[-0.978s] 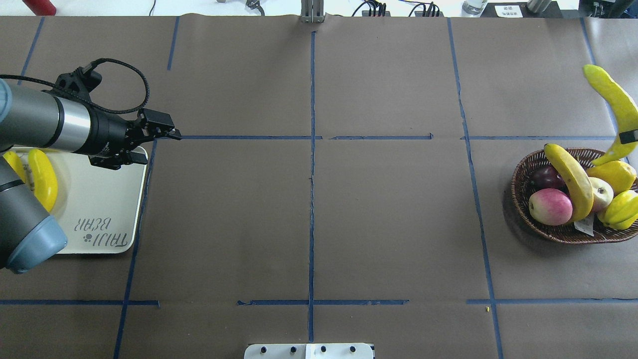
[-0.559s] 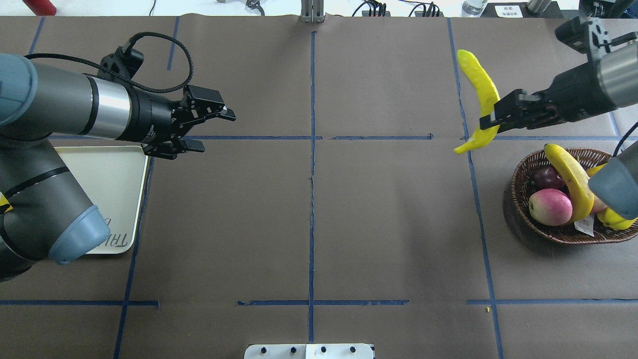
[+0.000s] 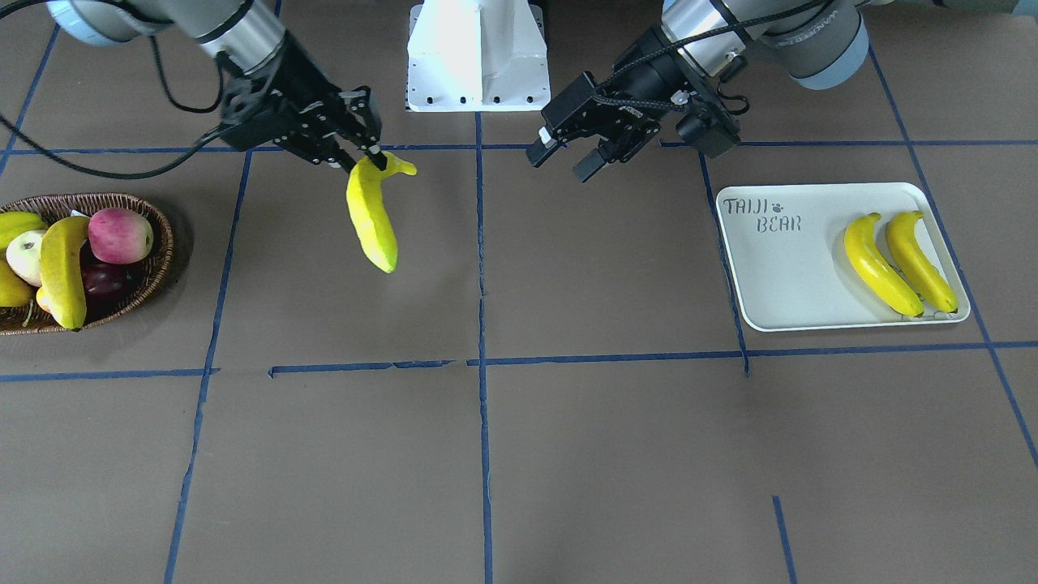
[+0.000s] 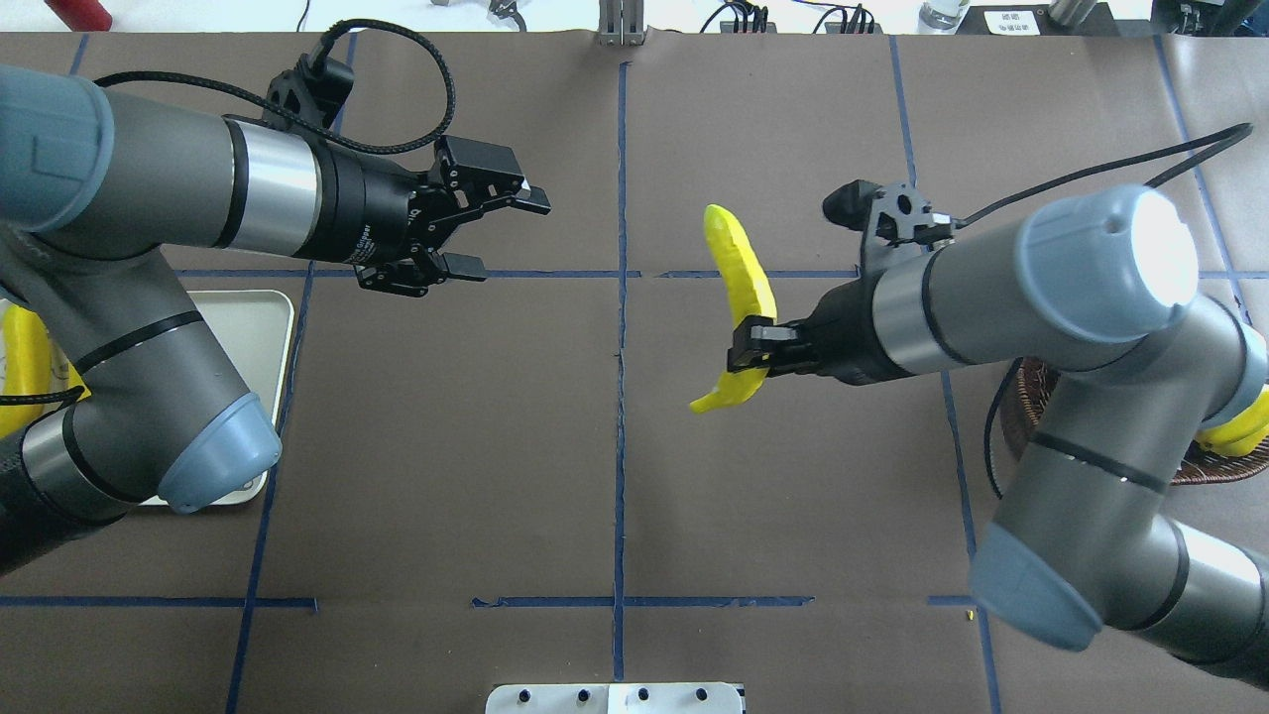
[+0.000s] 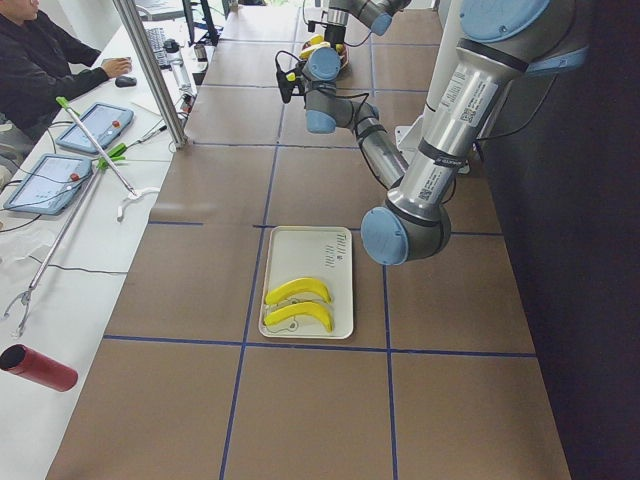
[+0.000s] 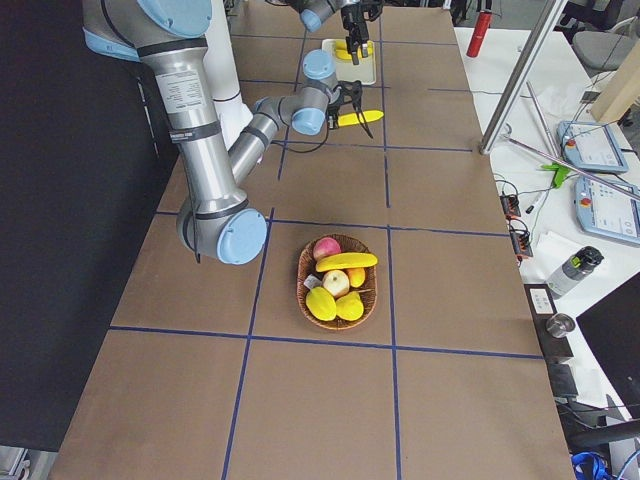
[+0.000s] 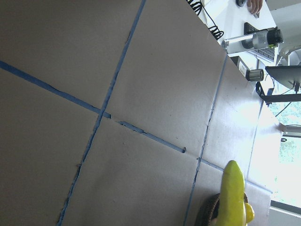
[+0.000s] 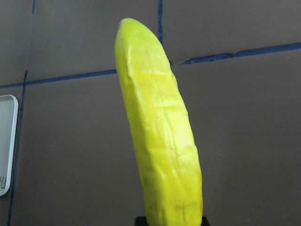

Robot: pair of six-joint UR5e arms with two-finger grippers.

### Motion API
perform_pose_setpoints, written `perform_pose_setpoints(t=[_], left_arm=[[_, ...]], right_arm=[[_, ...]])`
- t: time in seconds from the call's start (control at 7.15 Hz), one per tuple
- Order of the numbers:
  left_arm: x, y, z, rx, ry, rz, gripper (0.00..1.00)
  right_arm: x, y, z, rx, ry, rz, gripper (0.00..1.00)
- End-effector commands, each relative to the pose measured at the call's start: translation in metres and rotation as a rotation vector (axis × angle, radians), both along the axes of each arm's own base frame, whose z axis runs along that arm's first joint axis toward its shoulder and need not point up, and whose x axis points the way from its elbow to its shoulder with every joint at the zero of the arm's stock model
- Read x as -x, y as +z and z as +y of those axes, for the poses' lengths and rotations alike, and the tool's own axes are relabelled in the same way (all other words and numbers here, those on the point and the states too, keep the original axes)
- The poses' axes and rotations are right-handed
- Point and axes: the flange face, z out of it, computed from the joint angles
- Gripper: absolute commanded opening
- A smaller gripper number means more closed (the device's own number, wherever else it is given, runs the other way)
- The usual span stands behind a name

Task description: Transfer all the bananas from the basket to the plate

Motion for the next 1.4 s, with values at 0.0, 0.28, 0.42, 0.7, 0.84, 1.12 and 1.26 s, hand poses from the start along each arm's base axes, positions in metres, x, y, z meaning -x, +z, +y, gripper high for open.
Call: perform_pose_setpoints(t=[0.0,0.28,0.42,0.7,0.84,1.12,1.26], left_arm=[[-0.023,-0.006,0.001,0.003,0.027,-0.002,0.98],[-0.053,-0.011,0.002,0.010,0.059,-0.012,0.96],[-0.061,-0.013,0.006,0.008,0.064,-0.009,0.96],[-0.100,-0.020,0.036,-0.002,0.033,0.000,0.96],[-0.105,-0.020,0.041,0.000,0.041,-0.001,0.95],[-0.107,-0.019,0.044,0.000,0.048,-0.002,0.60],[-0.108,-0.017,0.045,-0.002,0.050,-0.003,0.06]], right_arm=[[0.044,-0.044,0.042,-0.058,-0.007,-0.006,0.02],[0.049,-0.049,0.048,-0.068,-0.005,-0.012,0.02],[0.049,-0.051,0.049,-0.068,-0.005,-0.015,0.02],[0.049,-0.053,0.049,-0.070,-0.001,-0.020,0.02],[0.049,-0.053,0.049,-0.071,0.000,-0.020,0.02],[0.047,-0.054,0.049,-0.070,0.001,-0.023,0.02],[0.046,-0.055,0.050,-0.071,0.001,-0.026,0.02]])
